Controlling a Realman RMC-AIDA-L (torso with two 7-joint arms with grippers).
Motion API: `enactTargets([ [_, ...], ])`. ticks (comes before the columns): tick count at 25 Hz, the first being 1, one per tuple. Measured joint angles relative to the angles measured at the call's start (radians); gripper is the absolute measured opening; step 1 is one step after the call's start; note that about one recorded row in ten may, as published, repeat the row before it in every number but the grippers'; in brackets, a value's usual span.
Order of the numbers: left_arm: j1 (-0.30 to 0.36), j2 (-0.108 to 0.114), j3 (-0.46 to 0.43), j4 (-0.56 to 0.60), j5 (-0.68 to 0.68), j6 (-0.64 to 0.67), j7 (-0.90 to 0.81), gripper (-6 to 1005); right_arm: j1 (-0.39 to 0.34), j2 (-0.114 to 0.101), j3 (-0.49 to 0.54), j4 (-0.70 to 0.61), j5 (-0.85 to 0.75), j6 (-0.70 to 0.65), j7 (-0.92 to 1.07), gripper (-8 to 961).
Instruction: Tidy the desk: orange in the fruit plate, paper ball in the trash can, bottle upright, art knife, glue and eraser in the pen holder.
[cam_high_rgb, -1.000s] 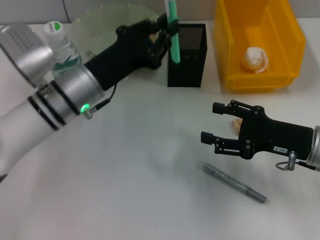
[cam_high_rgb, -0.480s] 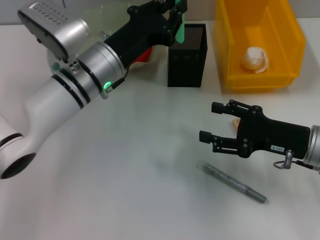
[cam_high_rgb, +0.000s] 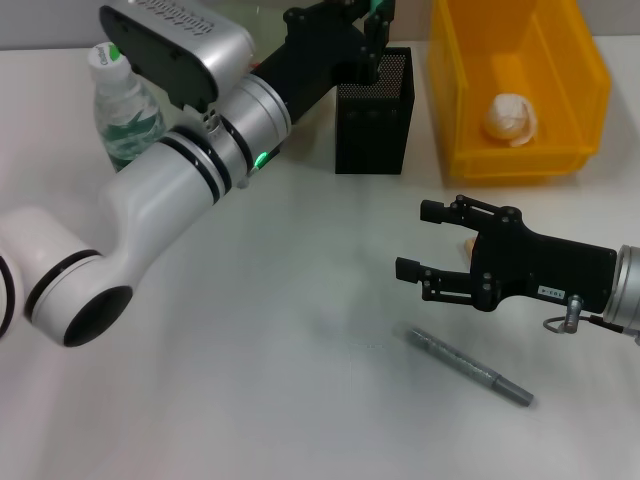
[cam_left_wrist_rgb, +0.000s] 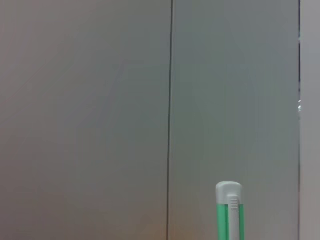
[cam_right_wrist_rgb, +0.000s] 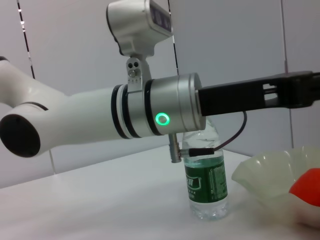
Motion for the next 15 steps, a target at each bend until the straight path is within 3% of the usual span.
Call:
enactTargets([
  [2,0.0,0.0,0.0,0.0,0.0,0.0,0.0,226,0.0,0.0,0.0,0.0,0.0,0.001,-0.001,757],
  [3,0.006,0.0,-0.136,-0.016,0.105,-0.071,0.037,226,0.0,0.001,0.0,0.0,0.0,0.001,-0.001,756],
  [6,0.006,0.0,-0.185,-0.016,0.143,-0.108,0.038,228,0.0,0.001,-0.001,0.001,0.0,0.001,-0.003,756],
  [15,0.01,0.0,-0.196,-0.022,0.151,-0.122,0.038,235,0.002,0.005,-0.001,0.002,0.0,0.001,-0.009,754],
])
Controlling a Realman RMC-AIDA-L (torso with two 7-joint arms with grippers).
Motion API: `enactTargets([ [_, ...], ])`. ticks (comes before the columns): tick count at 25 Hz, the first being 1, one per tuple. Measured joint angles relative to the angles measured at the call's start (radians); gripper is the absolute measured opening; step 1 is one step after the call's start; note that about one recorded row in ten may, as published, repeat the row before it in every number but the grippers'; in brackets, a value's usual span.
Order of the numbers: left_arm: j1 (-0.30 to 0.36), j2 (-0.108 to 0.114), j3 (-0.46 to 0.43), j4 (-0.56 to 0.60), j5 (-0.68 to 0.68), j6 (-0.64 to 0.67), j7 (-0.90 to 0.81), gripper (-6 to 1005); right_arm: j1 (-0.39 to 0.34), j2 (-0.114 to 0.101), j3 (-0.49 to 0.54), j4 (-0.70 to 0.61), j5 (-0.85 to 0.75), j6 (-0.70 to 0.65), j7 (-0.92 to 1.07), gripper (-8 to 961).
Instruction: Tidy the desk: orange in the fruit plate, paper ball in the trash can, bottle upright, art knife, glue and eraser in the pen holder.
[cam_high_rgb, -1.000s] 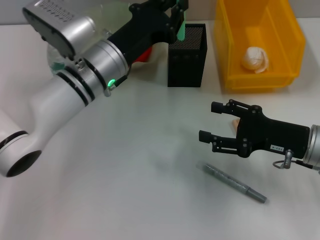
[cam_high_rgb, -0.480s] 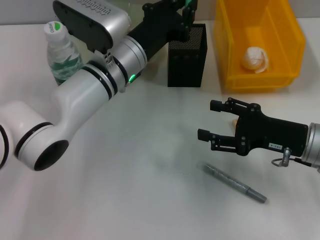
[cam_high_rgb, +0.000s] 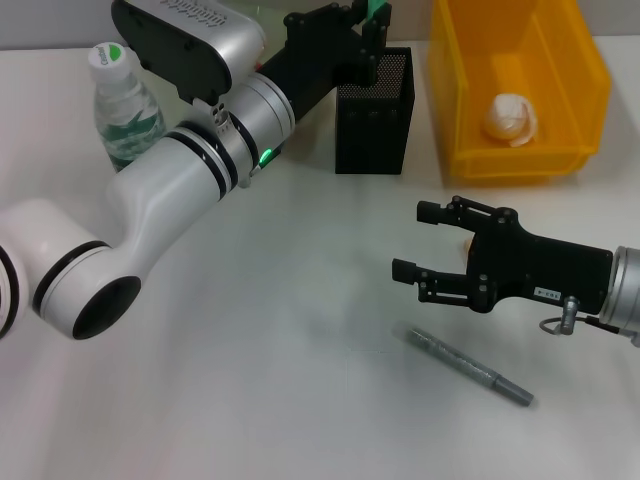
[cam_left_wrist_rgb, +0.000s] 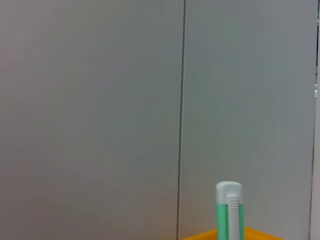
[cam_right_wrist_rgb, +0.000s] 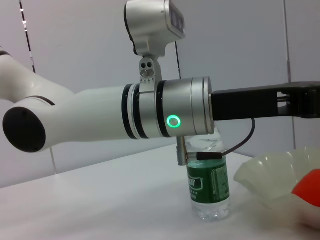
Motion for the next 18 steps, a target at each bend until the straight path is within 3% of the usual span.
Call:
enactTargets([
  [18,0.012,0.0,-0.002,-0.009,0.002,0.005,0.0,247,0.002,0.002,-0.002,-0.003,0.0,0.012,-0.001,751],
])
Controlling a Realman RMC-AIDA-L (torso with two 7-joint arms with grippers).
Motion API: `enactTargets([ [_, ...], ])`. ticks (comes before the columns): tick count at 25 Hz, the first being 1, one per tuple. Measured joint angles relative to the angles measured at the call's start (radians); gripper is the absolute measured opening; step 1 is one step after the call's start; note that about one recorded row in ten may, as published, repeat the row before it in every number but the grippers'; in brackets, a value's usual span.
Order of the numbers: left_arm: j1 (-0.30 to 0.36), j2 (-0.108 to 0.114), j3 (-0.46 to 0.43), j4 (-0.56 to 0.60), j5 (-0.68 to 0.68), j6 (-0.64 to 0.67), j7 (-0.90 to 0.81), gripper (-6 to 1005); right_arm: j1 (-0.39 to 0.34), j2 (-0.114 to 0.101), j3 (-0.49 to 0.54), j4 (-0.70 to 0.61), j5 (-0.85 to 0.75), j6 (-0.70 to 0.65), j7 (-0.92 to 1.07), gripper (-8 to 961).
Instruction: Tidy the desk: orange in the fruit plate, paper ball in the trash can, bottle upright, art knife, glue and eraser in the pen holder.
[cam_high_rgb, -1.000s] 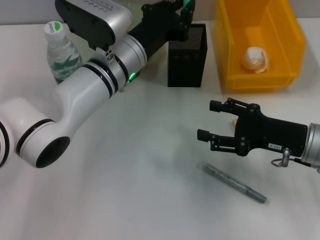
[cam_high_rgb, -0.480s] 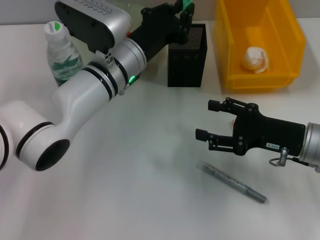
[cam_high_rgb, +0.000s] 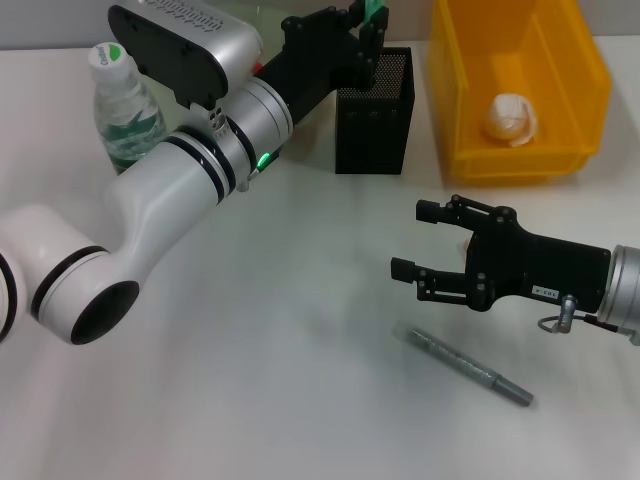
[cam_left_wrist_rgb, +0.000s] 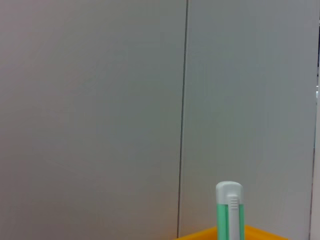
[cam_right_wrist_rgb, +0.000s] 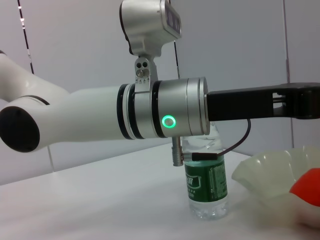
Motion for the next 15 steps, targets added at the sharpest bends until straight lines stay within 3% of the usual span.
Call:
enactTargets([
  [15,-0.001,0.0,-0.007,-0.003,0.024,-0.003,0.002,257,0.012,0.0,0.0,0.001,0.0,0.001,0.0,749],
])
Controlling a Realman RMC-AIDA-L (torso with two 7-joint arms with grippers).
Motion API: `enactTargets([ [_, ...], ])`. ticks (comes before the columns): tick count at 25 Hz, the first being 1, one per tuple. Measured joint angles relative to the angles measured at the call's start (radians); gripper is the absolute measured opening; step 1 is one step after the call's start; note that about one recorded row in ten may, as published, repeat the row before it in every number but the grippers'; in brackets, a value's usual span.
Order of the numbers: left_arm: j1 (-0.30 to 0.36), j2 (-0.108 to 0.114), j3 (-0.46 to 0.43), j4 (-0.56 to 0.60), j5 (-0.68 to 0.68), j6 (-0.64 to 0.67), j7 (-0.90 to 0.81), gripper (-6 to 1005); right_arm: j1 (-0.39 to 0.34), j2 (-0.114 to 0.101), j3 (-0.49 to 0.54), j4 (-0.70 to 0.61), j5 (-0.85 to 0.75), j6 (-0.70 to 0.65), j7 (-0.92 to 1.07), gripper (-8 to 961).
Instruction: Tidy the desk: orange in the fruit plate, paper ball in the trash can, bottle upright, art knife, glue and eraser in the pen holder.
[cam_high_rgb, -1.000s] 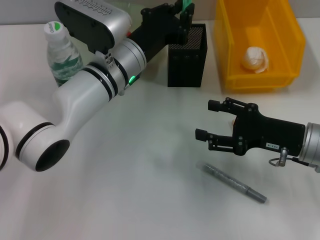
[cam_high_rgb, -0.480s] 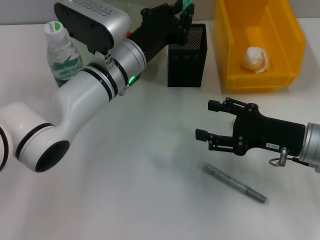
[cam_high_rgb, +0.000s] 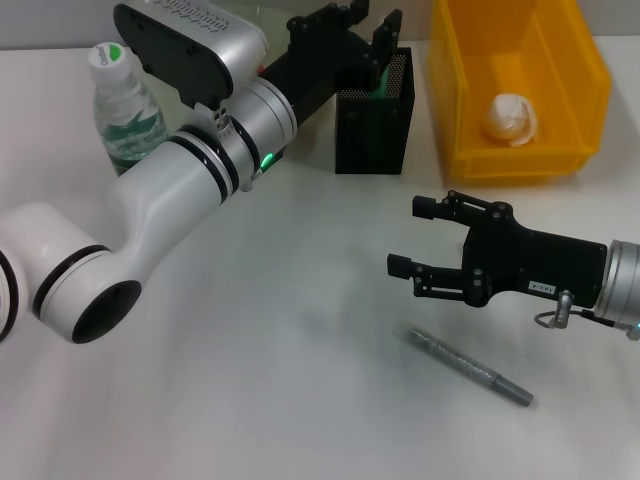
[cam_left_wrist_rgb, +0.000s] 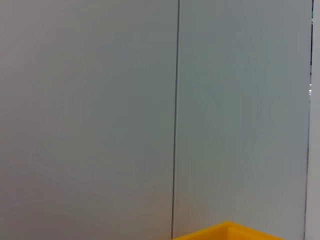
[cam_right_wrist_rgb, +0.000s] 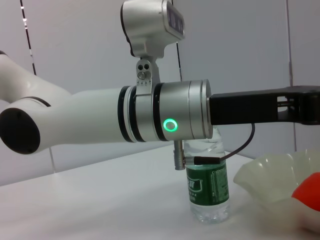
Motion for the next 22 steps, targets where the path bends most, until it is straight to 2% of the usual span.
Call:
enactTargets([
  [3,0.0,0.0,-0.009,-0.004,0.0,0.0,0.0,259,0.0,0.0,0.0,-0.001,0.0,0.0,0.0,748],
  [8,0.002,0.0,-0.02,-0.007,0.0,-0.001,0.001,455,0.0,0.0,0.0,-0.001,0.0,0.001,0.0,747],
  [11,0.004,0.0,-0.023,-0.008,-0.001,-0.002,0.001,703,0.0,0.0,0.0,-0.001,0.0,0.001,0.0,747],
  [22,0.006,0.0,-0.025,-0.008,-0.001,-0.002,0.001,847,0.0,0.0,0.0,-0.002,0.0,0.001,0.0,745],
])
